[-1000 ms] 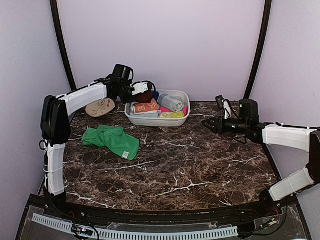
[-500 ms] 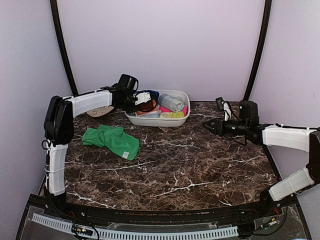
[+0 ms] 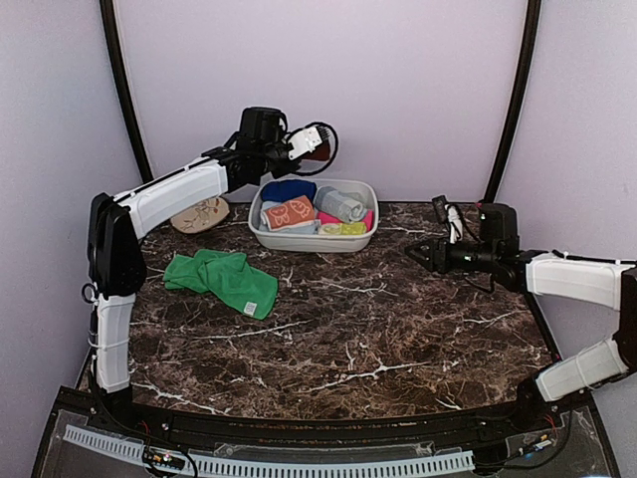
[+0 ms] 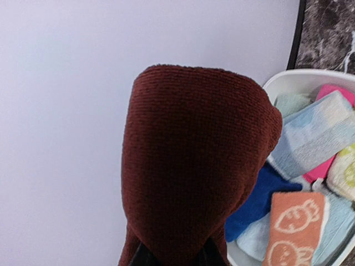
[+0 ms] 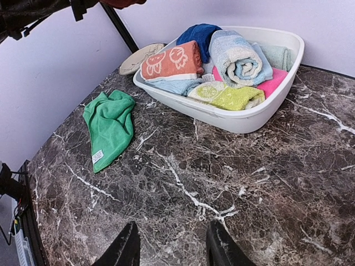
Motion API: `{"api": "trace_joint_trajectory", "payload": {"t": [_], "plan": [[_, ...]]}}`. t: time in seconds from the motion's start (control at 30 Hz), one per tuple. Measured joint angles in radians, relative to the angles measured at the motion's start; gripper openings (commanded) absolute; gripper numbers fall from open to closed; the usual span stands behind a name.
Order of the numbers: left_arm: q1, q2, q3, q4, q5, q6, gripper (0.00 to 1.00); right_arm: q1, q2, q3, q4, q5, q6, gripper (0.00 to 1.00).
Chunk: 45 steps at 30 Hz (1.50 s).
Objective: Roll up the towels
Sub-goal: Place the towel at the center of the board.
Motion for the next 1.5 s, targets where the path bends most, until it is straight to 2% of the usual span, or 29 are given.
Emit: {"api": "trace_joint_trajectory", "payload": {"t": [0.13, 0.23, 0.5, 0.6, 0.7, 0.87, 0.9, 0.93, 0.97, 1.2, 1.23, 1.27, 1.3, 1.5], "plan": [[-0.087, 0.026, -0.005, 0.06, 0.031, 0.043, 0.0, 0.0, -0.018, -0.018, 0.001, -0.002, 0.012, 0.4], [-0.129, 0.102, 0.006, 0.108, 0.053, 0.068, 0.0, 0.0, -0.037, -0.035, 0.002, -0.002, 0.02, 0.4], [-0.111, 0.357, 0.024, 0.09, 0.066, 0.109, 0.0, 0.0, -0.104, -0.081, -0.007, -0.002, 0.037, 0.4], [-0.112, 0.359, 0.026, 0.064, 0.079, 0.109, 0.01, 0.0, -0.107, -0.082, -0.011, -0.002, 0.039, 0.4], [-0.113, 0.356, 0.051, 0.006, 0.109, 0.099, 0.16, 0.0, -0.106, -0.082, -0.014, -0.003, 0.039, 0.4], [-0.108, 0.353, 0.081, -0.089, 0.172, 0.096, 0.54, 0.0, -0.102, -0.082, -0.013, -0.011, 0.044, 0.4], [-0.106, 0.348, 0.091, -0.109, 0.182, 0.097, 0.65, 0.0, -0.101, -0.082, -0.013, -0.013, 0.045, 0.41], [-0.106, 0.343, 0.1, -0.132, 0.194, 0.1, 0.87, 0.0, -0.1, -0.082, -0.013, -0.014, 0.047, 0.42], [-0.105, 0.34, 0.116, -0.159, 0.203, 0.095, 0.98, 0.0, -0.1, -0.082, -0.013, -0.016, 0.047, 0.43], [-0.09, 0.323, 0.205, -0.295, 0.269, 0.072, 0.99, 0.0, -0.1, -0.082, -0.024, -0.019, 0.056, 0.52], [-0.09, 0.317, 0.205, -0.314, 0.275, 0.069, 0.99, 0.0, -0.1, -0.082, -0.03, -0.016, 0.055, 0.6], [-0.09, 0.312, 0.205, -0.332, 0.277, 0.064, 0.99, 0.0, -0.1, -0.081, -0.037, -0.011, 0.055, 0.93], [-0.09, 0.31, 0.205, -0.344, 0.276, 0.061, 0.99, 0.0, -0.1, -0.08, -0.045, -0.004, 0.051, 0.99], [-0.082, 0.276, 0.197, -0.345, 0.207, 0.045, 0.99, 0.0, -0.1, -0.048, -0.098, 0.066, 0.034, 1.0]]}}
